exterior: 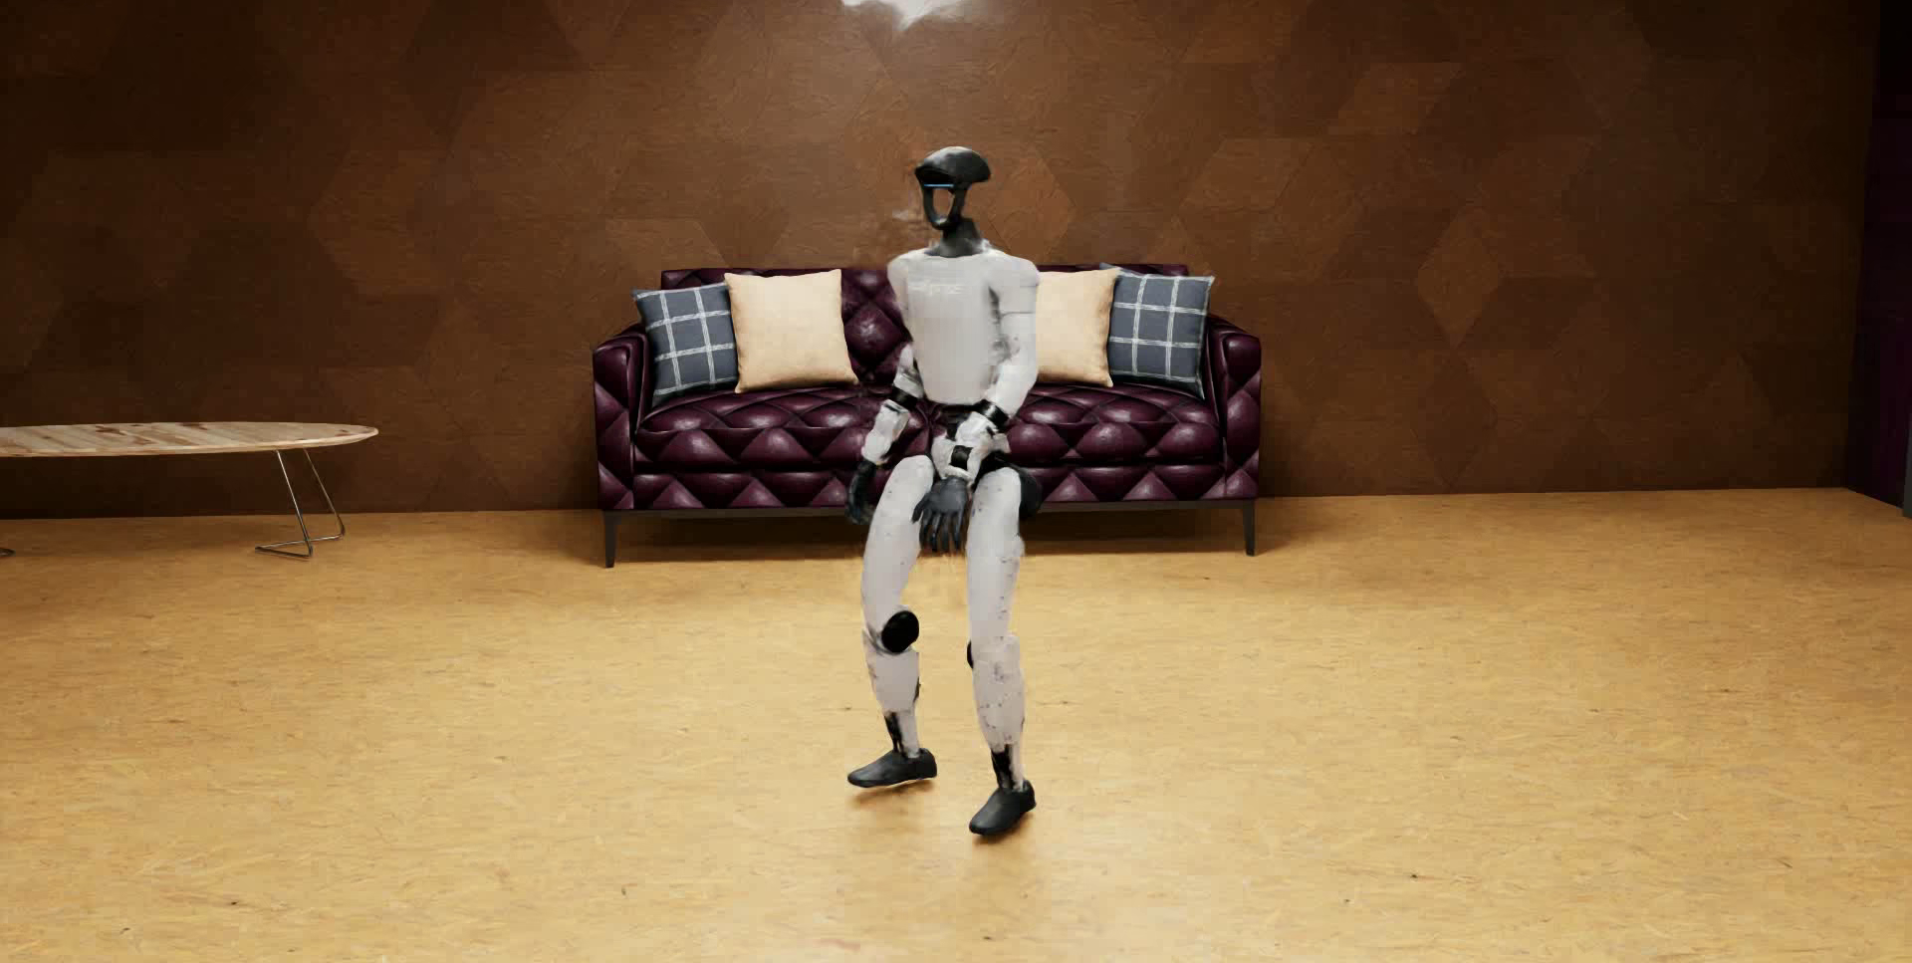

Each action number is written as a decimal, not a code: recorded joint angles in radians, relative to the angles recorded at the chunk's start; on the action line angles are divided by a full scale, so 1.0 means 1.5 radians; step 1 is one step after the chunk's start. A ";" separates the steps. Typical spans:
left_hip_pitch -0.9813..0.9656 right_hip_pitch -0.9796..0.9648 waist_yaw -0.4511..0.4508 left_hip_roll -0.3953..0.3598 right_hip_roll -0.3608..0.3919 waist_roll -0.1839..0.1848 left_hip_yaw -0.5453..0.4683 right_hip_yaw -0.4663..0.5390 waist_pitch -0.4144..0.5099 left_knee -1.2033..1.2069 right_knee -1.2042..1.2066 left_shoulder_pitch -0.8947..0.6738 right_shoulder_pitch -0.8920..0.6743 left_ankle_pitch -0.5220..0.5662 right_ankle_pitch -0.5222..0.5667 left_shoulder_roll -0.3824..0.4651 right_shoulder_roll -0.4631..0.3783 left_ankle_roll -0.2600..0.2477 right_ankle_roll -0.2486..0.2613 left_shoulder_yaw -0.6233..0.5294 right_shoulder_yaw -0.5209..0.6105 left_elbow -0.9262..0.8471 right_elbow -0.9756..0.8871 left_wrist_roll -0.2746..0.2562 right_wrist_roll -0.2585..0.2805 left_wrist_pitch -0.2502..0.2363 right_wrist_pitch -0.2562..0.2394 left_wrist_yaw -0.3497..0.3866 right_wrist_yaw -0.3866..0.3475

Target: Move towards the sofa

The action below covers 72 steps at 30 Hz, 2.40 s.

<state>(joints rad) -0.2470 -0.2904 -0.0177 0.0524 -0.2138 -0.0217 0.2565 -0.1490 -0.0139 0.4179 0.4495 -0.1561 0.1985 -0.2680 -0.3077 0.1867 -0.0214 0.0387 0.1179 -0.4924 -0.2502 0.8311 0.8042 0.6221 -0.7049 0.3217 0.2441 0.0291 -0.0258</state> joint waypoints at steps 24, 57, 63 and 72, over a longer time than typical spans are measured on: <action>-0.087 -0.061 0.000 -0.001 0.208 -0.009 -0.203 0.400 0.011 0.040 0.267 0.033 -0.023 0.043 -0.069 0.042 -0.006 -0.117 0.087 -0.057 0.057 0.063 -0.048 -0.028 0.035 0.036 -0.016 -0.023 -0.035; 0.045 -0.090 -0.013 -0.054 0.011 0.016 0.091 0.158 0.017 0.021 0.162 0.011 0.080 -0.068 -0.017 0.069 -0.013 0.035 -0.035 0.017 -0.012 -0.131 -0.045 0.000 0.042 -0.036 0.022 -0.066 0.034; 0.089 -0.218 -0.036 -0.180 0.072 0.004 -0.212 -0.051 0.016 0.016 0.031 -0.070 0.098 -0.111 0.104 0.055 -0.029 0.063 -0.039 0.062 0.067 -0.097 -0.083 -0.019 0.010 -0.011 -0.030 0.053 0.020; 0.001 -0.061 -0.056 -0.165 0.057 0.015 -0.286 -0.152 0.024 0.472 0.043 0.135 0.015 0.174 0.003 0.085 -0.020 -0.191 -0.147 0.001 0.007 0.167 -0.062 -0.050 0.072 0.103 -0.015 -0.044 -0.065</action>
<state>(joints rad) -0.2449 -0.3822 -0.1021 -0.1958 -0.1281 0.0010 -0.1719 -0.3763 0.0223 1.1264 0.5138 0.0466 0.2216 -0.0073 -0.3030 0.3140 -0.0510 -0.2477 -0.1019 -0.4916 -0.2390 1.0821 0.7116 0.5469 -0.5969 0.4763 0.2222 -0.0364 -0.1233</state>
